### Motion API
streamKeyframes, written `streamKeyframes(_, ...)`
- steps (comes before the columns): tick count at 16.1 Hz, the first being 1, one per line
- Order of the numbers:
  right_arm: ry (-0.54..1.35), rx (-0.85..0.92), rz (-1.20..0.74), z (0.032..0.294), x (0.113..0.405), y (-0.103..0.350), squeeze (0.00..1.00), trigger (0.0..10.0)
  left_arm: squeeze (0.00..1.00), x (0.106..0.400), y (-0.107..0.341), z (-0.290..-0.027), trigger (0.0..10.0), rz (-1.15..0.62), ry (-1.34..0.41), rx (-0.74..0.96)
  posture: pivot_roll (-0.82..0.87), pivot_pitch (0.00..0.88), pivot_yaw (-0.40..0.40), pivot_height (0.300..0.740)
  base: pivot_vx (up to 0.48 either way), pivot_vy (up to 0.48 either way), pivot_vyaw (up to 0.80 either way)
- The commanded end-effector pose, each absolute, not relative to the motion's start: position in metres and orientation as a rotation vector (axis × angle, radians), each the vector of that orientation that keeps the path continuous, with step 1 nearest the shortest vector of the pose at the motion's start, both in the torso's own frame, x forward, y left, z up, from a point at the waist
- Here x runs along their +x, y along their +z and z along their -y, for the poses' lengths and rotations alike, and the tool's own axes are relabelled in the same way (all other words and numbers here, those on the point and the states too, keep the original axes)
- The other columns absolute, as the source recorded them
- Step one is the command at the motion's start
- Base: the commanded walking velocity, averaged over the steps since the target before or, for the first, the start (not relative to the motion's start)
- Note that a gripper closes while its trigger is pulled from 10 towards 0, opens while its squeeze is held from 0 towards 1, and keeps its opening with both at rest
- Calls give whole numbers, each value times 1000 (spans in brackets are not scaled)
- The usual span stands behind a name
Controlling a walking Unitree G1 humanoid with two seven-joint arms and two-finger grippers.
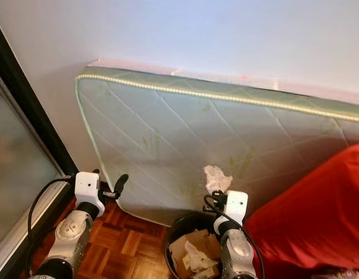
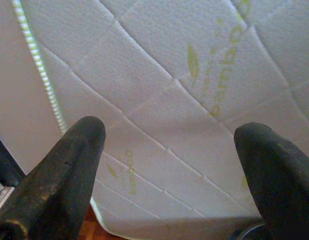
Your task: Clean up the room
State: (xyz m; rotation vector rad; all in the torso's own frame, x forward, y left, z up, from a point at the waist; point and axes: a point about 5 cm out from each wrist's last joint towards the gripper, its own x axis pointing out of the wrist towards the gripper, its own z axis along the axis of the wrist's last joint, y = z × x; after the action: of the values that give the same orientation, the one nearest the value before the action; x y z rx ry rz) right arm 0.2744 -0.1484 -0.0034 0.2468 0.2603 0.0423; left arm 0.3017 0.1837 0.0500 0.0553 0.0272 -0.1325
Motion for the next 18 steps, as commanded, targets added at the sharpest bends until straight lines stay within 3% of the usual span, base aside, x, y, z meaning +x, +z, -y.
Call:
streamKeyframes(1,43,248,-267,148,274,-4,0,10000,0,301,49,-185,10000,-35,-120,43,82,4,-25,680,0,0,0)
streamKeyframes(6,50,235,-312,148,272,-9,0,10000,0,302,50,-184,10000,-34,-117,35,81,25,-27,680,0,0,0)
streamKeyframes(10,95,229,-291,141,272,-8,0,10000,0,301,49,-186,10000,-40,-108,25,80,13,-26,646,0,0,0)
streamKeyframes(18,112,222,-315,135,272,-9,0,10000,0,304,51,-187,10000,-44,-92,-33,83,0,-17,646,0,0,0)
